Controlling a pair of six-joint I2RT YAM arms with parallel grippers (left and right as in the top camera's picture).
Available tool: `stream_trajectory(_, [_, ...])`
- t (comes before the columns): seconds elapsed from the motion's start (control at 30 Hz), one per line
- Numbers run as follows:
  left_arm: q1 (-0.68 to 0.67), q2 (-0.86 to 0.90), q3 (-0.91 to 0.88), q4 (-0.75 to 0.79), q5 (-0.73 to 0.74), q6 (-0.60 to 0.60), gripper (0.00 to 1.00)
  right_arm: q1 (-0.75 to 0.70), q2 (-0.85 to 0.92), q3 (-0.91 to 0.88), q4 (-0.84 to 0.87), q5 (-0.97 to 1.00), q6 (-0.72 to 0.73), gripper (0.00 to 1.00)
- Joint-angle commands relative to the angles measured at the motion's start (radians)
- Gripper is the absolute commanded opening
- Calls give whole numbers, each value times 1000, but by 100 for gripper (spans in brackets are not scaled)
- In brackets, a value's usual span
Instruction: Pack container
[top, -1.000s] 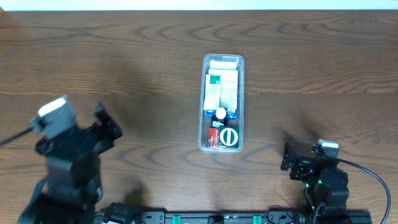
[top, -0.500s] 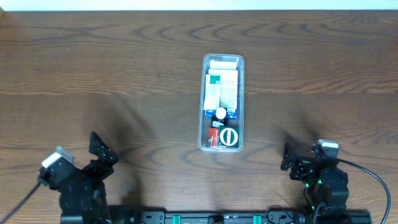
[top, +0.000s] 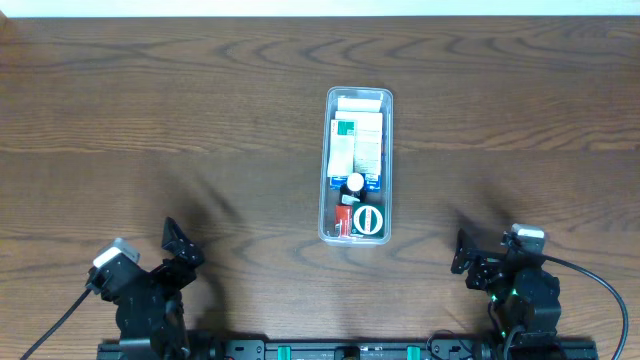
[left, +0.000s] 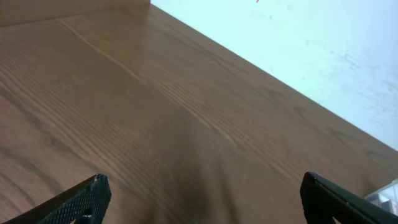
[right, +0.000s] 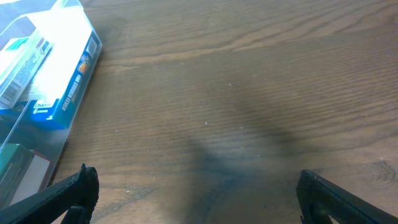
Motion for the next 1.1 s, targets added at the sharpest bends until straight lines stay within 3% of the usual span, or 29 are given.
stream_trajectory(0.0, [7,-9,-33,8,13,13,98,-5,-9,-2,-1,-3,-13,99])
stream_trajectory(0.67, [7,-9,-236,95,12,13,98,-5,-9,-2,-1,-3,-13,99])
stream_trajectory(1.07, [7,-7,-240,122,12,13,98,-5,-9,-2,-1,-3,-13,99])
